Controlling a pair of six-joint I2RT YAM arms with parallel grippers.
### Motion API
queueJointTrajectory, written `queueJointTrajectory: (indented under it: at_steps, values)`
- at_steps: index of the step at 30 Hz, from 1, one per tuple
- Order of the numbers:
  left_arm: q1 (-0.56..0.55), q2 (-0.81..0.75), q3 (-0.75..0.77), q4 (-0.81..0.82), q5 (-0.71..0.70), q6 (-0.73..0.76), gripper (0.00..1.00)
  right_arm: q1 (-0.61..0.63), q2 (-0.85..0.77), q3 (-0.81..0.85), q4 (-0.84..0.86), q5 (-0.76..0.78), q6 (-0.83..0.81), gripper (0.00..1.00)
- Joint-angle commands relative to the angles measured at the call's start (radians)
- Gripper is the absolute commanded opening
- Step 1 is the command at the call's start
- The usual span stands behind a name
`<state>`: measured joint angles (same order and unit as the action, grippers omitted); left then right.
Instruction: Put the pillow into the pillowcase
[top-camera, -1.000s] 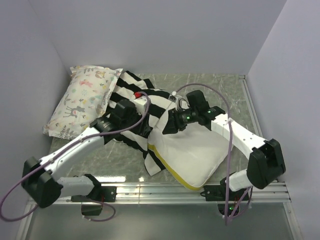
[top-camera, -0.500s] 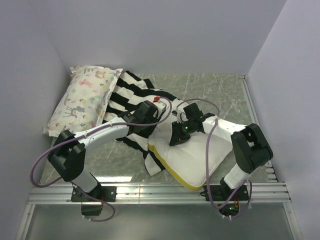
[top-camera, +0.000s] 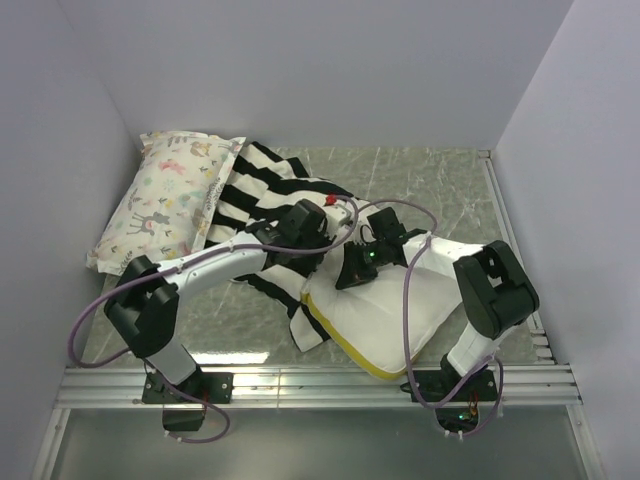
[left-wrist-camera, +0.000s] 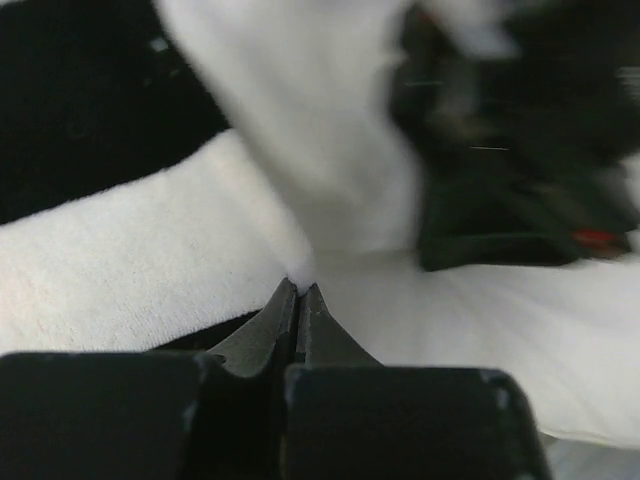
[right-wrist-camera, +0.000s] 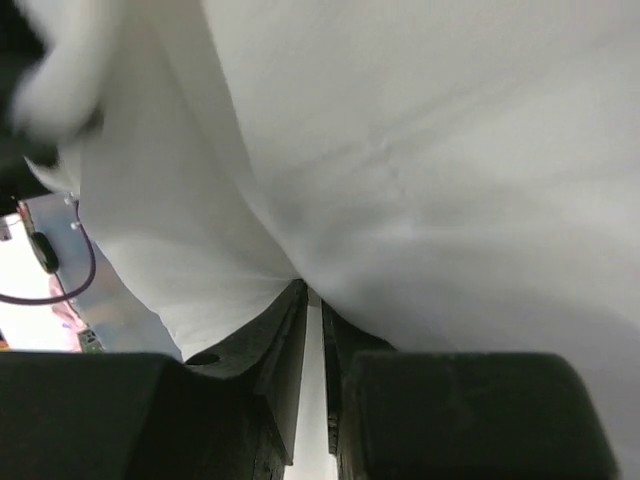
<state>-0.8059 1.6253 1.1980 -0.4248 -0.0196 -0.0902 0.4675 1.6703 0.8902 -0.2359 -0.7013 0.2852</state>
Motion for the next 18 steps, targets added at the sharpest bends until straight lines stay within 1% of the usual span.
queueJointTrajectory:
  at_steps: [1,2,3,4,5,7,8,10,12,15,16,17,18]
  values:
    - [-0.080,-0.085,-0.014,0.133,0.333,-0.055,0.00,-0.020,0.040,0.012,0.078,0.004,0.023,0.18]
    - [-0.096,-0.097,-0.026,0.150,0.390,-0.074,0.00,-0.024,0.046,0.013,0.090,-0.001,0.037,0.18]
    - [-0.140,-0.097,-0.025,0.152,0.430,-0.113,0.00,-0.024,0.048,0.013,0.095,-0.003,0.043,0.18]
    - [-0.156,-0.097,-0.031,0.178,0.505,-0.138,0.00,-0.024,0.048,0.012,0.101,-0.012,0.048,0.18]
    - [-0.165,-0.107,-0.070,0.213,0.550,-0.208,0.00,-0.026,0.043,0.007,0.112,-0.015,0.057,0.18]
    - [-0.179,-0.114,-0.115,0.257,0.599,-0.252,0.00,-0.030,0.032,-0.002,0.121,-0.023,0.061,0.19]
    - [-0.179,-0.117,-0.153,0.259,0.598,-0.261,0.00,-0.033,0.019,-0.011,0.122,-0.027,0.062,0.19]
    - [-0.142,-0.123,-0.192,0.267,0.590,-0.269,0.00,-0.044,-0.001,-0.025,0.124,-0.038,0.063,0.19]
    - [-0.078,-0.136,-0.247,0.271,0.590,-0.269,0.00,-0.055,-0.036,-0.039,0.112,-0.046,0.046,0.20]
    - [-0.009,-0.153,-0.270,0.201,0.554,-0.194,0.00,-0.070,-0.101,-0.016,0.022,-0.059,-0.027,0.21]
    - [0.005,-0.163,-0.273,0.186,0.549,-0.171,0.00,-0.076,-0.121,-0.001,-0.020,-0.069,-0.058,0.25]
    - [0.014,-0.198,-0.270,0.161,0.535,-0.102,0.05,-0.081,-0.165,0.045,-0.127,-0.066,-0.137,0.27]
    - [0.025,-0.220,-0.259,0.118,0.521,-0.067,0.12,-0.084,-0.193,0.068,-0.179,-0.052,-0.177,0.35]
